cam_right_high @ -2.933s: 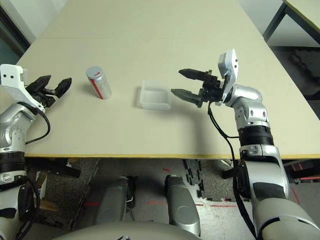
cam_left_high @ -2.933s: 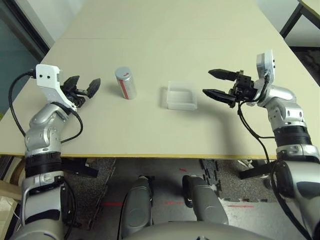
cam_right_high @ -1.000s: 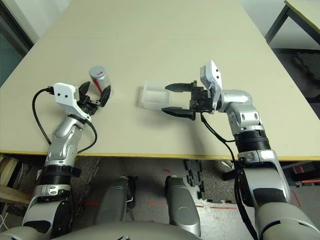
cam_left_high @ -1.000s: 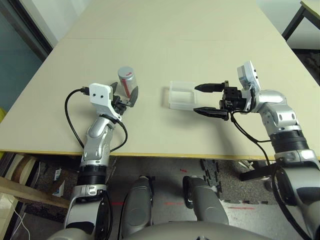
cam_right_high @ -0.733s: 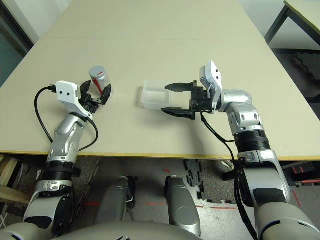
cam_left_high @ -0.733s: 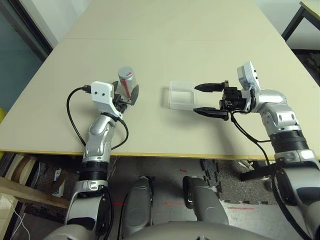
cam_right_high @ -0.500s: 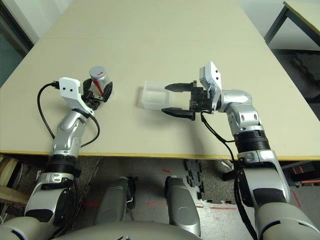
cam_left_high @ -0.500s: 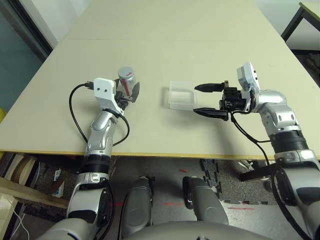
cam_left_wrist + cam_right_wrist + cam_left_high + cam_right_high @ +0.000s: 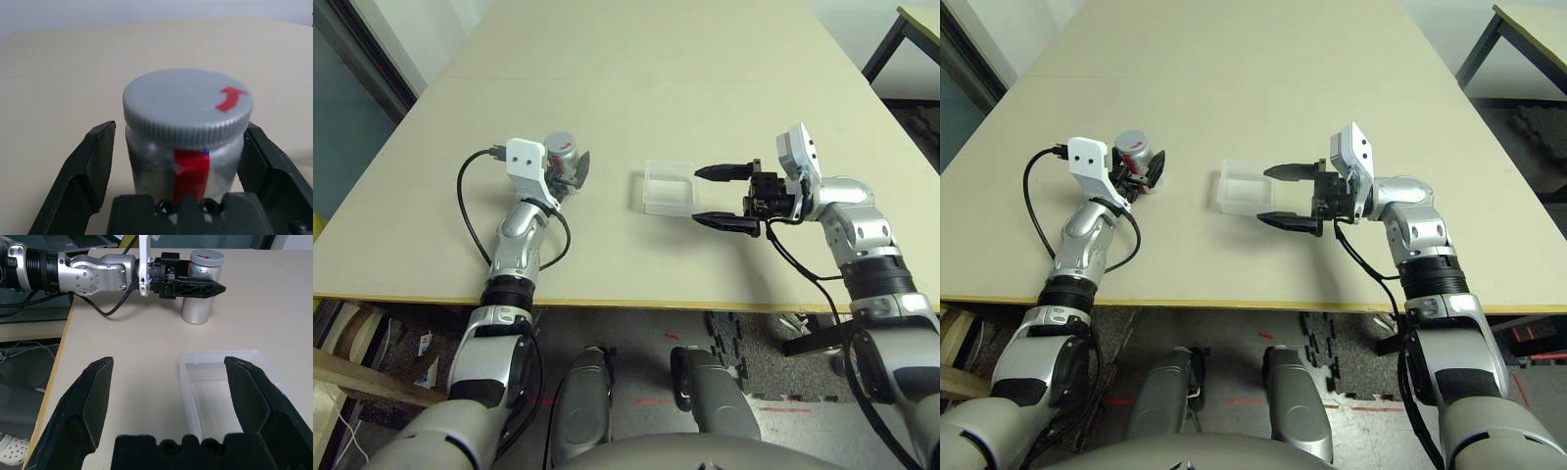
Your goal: Pour the medicine from the bottle into the box.
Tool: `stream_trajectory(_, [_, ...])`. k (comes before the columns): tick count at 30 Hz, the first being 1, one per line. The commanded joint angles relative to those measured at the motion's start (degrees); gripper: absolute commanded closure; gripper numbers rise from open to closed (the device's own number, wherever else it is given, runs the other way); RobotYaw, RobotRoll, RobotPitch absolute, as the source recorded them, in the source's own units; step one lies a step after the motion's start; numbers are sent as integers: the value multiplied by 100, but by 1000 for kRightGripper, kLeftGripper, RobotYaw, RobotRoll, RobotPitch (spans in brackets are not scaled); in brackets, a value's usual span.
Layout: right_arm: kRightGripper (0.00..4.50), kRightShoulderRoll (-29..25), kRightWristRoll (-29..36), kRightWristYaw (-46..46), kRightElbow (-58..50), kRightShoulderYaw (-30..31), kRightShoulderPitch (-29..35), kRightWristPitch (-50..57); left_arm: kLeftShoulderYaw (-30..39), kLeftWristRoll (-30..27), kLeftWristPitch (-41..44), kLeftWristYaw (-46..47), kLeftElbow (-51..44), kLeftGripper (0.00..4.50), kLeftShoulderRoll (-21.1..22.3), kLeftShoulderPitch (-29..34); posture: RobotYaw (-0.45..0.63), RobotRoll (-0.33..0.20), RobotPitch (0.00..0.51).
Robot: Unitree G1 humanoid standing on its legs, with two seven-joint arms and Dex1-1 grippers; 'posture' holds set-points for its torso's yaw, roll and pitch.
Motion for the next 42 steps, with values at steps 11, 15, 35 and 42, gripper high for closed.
stream_trajectory(11, [0, -28, -78, -24, 44, 38, 61, -82, -17, 138, -413, -98, 949, 23, -22, -374, -78, 0, 128])
stream_trajectory(15, [0, -28, -89, -32, 38, 37, 63, -82, -28, 146, -482, -157, 1096, 383, -39, -447, -81, 0, 130])
stream_trajectory(35, [0, 37, 274, -326, -84, -140, -257, 703, -205, -508, 1231, -1491, -711, 1854, 65, -35, -83, 0, 128])
stream_trajectory(42, [0, 167, 423, -400, -3, -54, -829, 1381, -520, -1292, 3374, -2518, -2461, 1854, 393, 136, -88, 0, 120])
